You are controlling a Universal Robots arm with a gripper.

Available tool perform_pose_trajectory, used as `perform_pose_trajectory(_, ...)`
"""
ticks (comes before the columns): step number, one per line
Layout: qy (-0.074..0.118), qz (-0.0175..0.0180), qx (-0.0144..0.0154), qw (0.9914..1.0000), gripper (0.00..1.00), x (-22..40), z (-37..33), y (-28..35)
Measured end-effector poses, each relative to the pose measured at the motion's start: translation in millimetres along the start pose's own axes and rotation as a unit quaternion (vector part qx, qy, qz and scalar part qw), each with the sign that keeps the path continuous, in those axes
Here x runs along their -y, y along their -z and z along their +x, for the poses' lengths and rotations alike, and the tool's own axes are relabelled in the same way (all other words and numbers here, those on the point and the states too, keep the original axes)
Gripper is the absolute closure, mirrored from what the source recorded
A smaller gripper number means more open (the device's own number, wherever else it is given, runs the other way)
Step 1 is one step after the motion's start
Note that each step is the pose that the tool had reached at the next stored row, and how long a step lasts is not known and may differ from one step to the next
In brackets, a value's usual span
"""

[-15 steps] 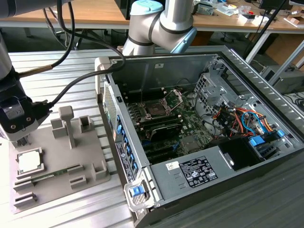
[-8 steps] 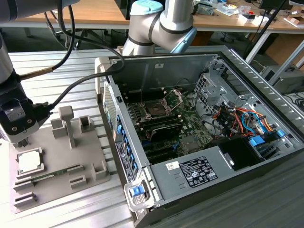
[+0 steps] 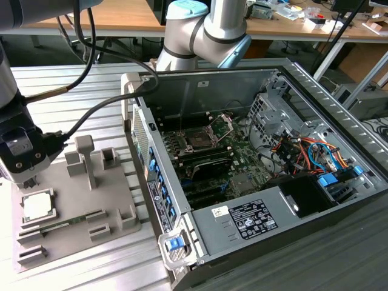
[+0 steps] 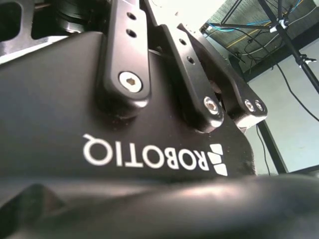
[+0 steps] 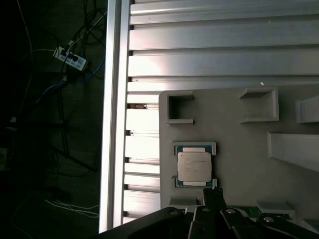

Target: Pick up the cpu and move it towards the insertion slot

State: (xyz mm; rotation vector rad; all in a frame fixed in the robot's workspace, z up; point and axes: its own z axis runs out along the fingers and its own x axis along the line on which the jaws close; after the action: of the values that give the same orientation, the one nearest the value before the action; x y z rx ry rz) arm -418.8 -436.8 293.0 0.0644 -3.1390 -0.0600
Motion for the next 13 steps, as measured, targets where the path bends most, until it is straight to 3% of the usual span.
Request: perform_pose_trajectory(13,0.000,0.0000,0.0000,1.00000,0.89,0.1,0.0,-2.4)
